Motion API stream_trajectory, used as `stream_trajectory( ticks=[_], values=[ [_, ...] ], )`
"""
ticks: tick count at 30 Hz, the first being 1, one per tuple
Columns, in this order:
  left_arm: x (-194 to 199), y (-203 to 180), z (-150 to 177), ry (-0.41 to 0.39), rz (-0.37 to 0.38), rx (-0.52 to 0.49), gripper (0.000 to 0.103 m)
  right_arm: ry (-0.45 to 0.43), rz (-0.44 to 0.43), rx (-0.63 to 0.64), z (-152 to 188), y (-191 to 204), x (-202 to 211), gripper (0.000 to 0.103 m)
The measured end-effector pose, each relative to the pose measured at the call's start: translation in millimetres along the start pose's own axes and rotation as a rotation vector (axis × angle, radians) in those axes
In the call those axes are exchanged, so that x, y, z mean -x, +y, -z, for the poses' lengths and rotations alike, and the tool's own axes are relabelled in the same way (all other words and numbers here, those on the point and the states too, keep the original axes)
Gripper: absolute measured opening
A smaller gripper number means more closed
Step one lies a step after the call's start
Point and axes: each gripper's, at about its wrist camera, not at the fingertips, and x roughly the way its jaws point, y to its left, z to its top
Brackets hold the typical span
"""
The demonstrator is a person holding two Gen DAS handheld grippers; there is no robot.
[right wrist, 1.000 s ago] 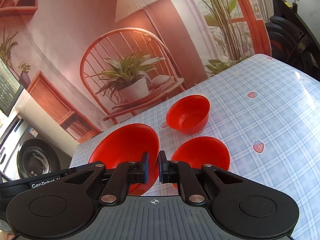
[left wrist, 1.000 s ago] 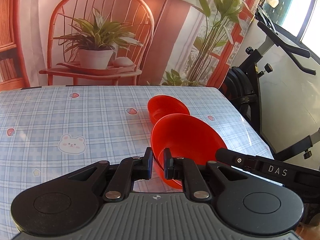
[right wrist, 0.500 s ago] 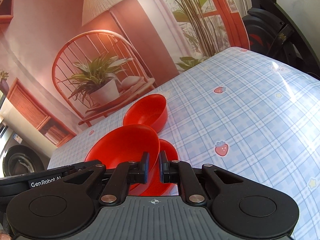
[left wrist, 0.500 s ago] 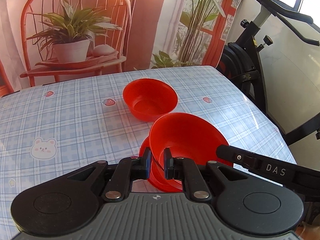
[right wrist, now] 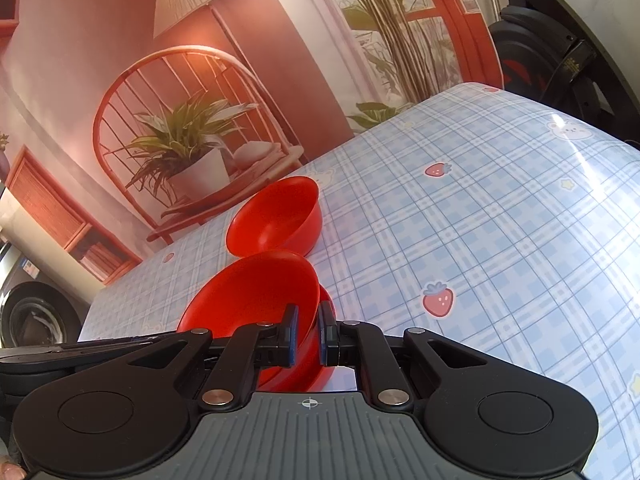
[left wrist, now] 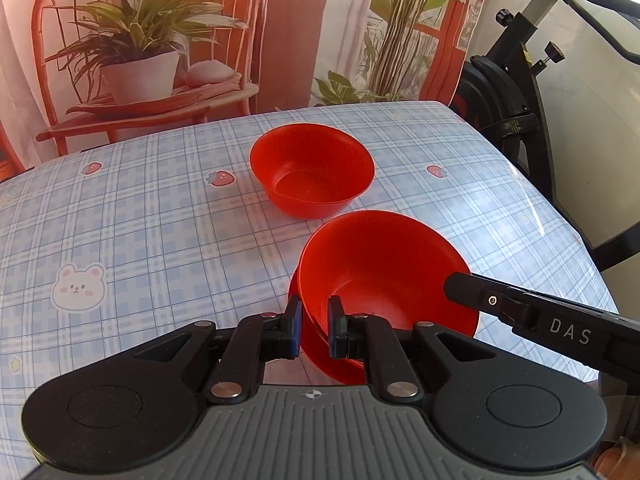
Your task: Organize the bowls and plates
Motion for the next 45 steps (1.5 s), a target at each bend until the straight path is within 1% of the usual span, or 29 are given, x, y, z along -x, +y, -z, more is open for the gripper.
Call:
stream_trajectory(
  ticks=[5, 11, 15, 17, 19, 20, 29, 31, 35, 42, 45],
  values=[
    [-5.1, -1.0, 0.2, 0.018, -0.002, -0.013, 0.013, 0.008, 0.022, 0.024, 2.8, 0.7, -4.8, 0.01],
    [-10.3, -0.8, 0.0, 0.023, 0.006, -0.018, 0.014, 0.013, 0.027, 0.023, 3.7, -2.1, -6.7, 0.01],
    [-11.3, 2.2, -2.2, 0.031, 0.028, -0.006, 0.02, 0.012, 0.029, 0.025, 3.8, -2.5, -7.0, 0.01],
    [-10.5, 3.1, -2.3, 0.032, 0.041, 0.003, 0.025, 0.011, 0.033, 0.027, 3.5, -2.1, -6.5, 0.011],
    [-9.1, 3.8, -2.4, 0.028, 0.042, 0.004, 0.031, 0.008, 0.036, 0.028, 3.0, -2.8, -5.4, 0.011],
    [-8.4, 4.5, -2.5, 0.024, 0.041, 0.004, 0.032, 0.006, 0.035, 0.026, 2.8, -3.2, -4.9, 0.011],
    [-1.2, 13.9, -11.1, -0.009, 0.063, 0.03, 0.033, -0.025, 0.035, 0.031, -6.4, -4.1, -0.9, 0.011],
    [-0.1, 17.2, -16.2, -0.02, 0.07, 0.038, 0.033, -0.04, 0.02, 0.028, -11.1, -3.5, -0.6, 0.011],
    [2.6, 26.2, -31.3, -0.058, 0.08, 0.069, 0.033, -0.073, -0.007, 0.077, -25.6, 5.1, -0.9, 0.014],
    [-8.3, 42.2, -58.0, -0.111, 0.068, 0.129, 0.034, -0.104, -0.046, 0.115, -48.7, 11.1, -20.2, 0.016],
    [-19.9, 46.9, -64.8, -0.119, 0.062, 0.151, 0.034, -0.109, -0.059, 0.123, -54.5, 11.1, -30.6, 0.019]
  ],
)
